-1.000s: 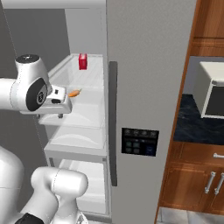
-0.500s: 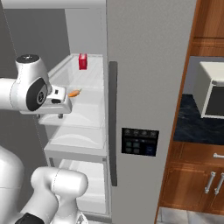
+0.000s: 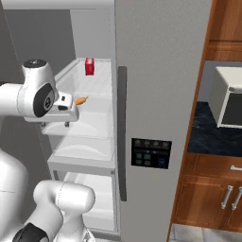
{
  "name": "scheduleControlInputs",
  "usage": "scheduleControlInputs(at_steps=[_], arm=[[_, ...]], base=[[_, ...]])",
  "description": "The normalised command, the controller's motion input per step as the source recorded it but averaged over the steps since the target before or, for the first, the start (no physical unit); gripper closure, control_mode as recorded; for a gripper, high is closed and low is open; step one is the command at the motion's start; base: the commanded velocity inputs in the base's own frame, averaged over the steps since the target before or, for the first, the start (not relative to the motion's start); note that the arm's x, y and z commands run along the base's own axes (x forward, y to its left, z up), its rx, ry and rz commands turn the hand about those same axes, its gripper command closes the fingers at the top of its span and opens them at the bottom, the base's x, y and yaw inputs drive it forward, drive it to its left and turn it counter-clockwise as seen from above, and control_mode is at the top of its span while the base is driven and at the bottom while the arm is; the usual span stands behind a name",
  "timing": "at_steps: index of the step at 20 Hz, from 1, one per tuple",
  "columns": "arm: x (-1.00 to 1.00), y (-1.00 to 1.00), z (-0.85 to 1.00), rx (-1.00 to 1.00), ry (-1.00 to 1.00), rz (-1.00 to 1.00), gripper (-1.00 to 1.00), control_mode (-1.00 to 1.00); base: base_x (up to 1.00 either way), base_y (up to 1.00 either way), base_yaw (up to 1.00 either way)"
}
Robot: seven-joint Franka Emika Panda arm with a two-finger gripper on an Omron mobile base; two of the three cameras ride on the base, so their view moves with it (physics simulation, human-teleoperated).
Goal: Fully open the fridge drawer.
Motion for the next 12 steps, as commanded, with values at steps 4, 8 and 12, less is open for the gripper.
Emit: scheduleControlInputs(at_steps=[4, 8, 12], arm=[[0.49, 0.33, -0.03, 0.00, 0.00, -0.12, -1.00, -1.00], [0.44, 0.29, 0.00, 0.00, -0.03, -0.11, -1.00, -1.00], [0.56, 0.09, 0.00, 0.00, -0.04, -0.10, -1.00, -1.00]], base=[[0.00, 0.00, 0.00], [0.00, 0.00, 0.00], [0.00, 0.00, 0.00]])
